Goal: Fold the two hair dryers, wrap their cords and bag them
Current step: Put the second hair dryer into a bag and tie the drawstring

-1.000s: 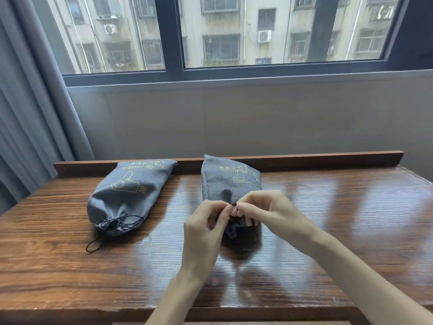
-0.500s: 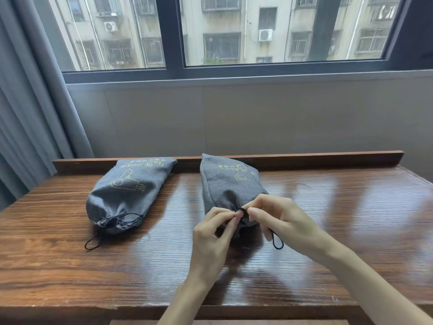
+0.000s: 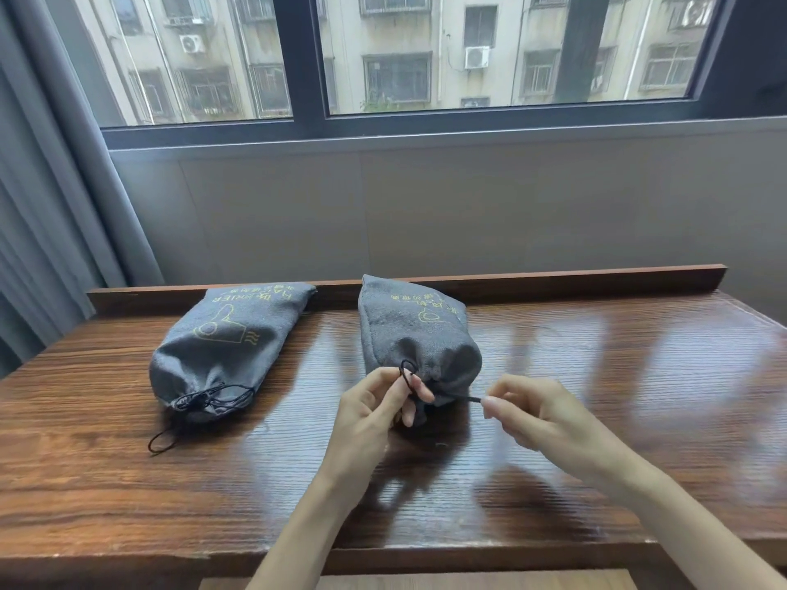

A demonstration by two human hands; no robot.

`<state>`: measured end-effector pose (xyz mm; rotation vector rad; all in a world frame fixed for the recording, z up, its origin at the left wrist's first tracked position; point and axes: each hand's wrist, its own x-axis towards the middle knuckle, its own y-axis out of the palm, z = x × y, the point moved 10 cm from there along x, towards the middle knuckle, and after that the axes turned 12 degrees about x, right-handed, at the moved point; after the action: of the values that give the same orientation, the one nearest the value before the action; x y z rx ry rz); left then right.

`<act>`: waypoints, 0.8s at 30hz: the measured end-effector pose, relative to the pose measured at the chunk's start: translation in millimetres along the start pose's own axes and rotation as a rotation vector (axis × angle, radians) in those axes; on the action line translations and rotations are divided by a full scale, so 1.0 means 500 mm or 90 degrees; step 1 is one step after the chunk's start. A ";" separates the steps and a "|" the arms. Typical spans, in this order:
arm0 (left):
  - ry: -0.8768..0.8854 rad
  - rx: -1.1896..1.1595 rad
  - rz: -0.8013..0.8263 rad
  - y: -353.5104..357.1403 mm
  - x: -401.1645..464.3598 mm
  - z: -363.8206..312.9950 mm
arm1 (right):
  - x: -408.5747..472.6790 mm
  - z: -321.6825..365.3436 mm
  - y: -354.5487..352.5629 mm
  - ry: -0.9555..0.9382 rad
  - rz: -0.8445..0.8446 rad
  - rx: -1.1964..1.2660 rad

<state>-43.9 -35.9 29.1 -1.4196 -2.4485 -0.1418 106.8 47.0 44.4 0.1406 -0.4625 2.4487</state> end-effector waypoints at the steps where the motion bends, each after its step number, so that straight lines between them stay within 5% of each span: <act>1: 0.003 0.014 0.000 -0.003 0.002 -0.001 | -0.005 -0.003 -0.007 -0.006 -0.003 -0.036; 12: 0.045 0.293 0.011 0.010 0.007 -0.029 | -0.038 0.060 -0.006 -0.111 0.011 -0.262; 19: 0.119 0.471 0.061 0.035 -0.001 -0.067 | 0.010 0.178 0.120 -0.210 0.172 -0.448; 24: 0.079 0.470 0.108 0.030 0.007 -0.051 | 0.086 0.165 0.131 -0.158 0.218 -0.430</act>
<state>-27.1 -31.4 53.1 -1.2072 -1.9426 0.6252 31.8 -6.5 111.5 0.0811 -1.4942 2.4528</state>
